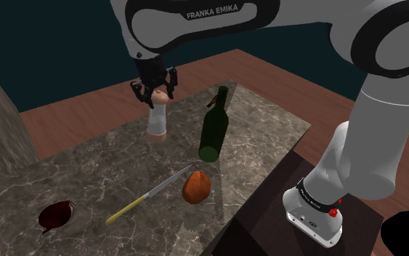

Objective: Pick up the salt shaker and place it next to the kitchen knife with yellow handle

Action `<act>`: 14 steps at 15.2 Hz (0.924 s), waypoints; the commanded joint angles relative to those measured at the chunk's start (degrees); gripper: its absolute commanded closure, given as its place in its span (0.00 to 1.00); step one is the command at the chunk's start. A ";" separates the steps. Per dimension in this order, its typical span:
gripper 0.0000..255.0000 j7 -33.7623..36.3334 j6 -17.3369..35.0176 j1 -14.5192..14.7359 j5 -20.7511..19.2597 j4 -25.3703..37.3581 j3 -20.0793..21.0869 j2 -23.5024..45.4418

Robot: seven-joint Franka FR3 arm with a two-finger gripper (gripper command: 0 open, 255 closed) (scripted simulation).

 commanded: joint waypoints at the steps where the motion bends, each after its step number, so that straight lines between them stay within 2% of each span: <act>1: 1.00 0.20 1.57 -0.06 -0.04 -1.58 -0.02 -0.03; 11: 1.00 1.22 8.59 -0.16 -0.61 -7.14 -0.21 1.53; 14: 1.00 1.29 9.04 -0.16 -0.66 -7.45 -0.22 1.67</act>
